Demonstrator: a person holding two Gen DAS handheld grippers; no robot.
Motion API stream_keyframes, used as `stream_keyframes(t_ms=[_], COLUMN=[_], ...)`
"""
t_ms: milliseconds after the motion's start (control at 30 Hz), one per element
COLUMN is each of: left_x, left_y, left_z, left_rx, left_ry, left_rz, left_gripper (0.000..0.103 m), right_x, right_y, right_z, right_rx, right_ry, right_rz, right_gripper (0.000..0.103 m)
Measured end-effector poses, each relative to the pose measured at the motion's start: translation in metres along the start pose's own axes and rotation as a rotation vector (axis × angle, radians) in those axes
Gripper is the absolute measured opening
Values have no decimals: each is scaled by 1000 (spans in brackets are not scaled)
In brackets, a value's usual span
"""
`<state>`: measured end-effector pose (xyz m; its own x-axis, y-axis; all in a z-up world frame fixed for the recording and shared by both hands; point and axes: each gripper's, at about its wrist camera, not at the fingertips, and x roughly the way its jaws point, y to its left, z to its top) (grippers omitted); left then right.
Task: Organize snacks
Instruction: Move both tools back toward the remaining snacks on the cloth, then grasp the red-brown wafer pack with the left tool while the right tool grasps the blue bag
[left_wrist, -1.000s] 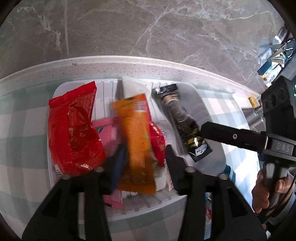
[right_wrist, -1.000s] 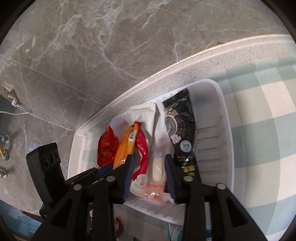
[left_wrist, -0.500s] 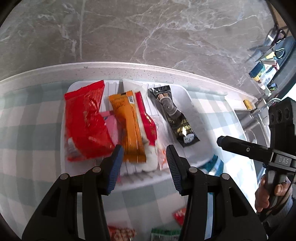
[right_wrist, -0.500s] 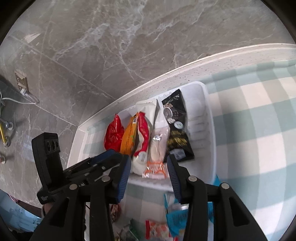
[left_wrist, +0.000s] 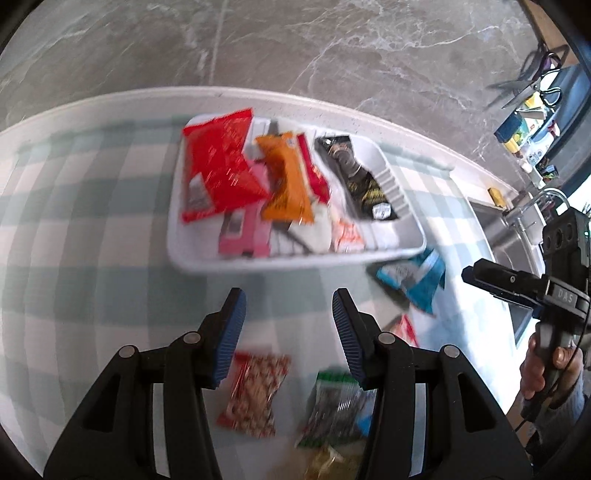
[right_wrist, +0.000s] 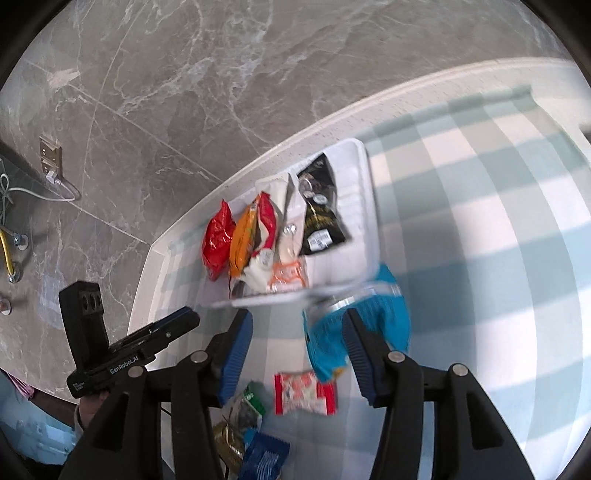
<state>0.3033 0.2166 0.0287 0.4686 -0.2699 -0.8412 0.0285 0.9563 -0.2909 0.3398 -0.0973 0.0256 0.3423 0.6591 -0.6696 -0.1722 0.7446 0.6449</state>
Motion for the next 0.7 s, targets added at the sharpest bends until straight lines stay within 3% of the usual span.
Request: stream_keyframes(t_ms=[333, 700], left_x=[-3, 9], left_y=[22, 26], left_z=[-45, -58], left_rx=[-23, 7], left_ry=[66, 114], left_rz=[61, 72], left_gripper=[50, 50], right_x=[2, 14], right_y=[-20, -31], right_z=[-26, -30], right_rx=[107, 227], right_ry=[29, 46], right_rz=[5, 21], right_gripper=[65, 77])
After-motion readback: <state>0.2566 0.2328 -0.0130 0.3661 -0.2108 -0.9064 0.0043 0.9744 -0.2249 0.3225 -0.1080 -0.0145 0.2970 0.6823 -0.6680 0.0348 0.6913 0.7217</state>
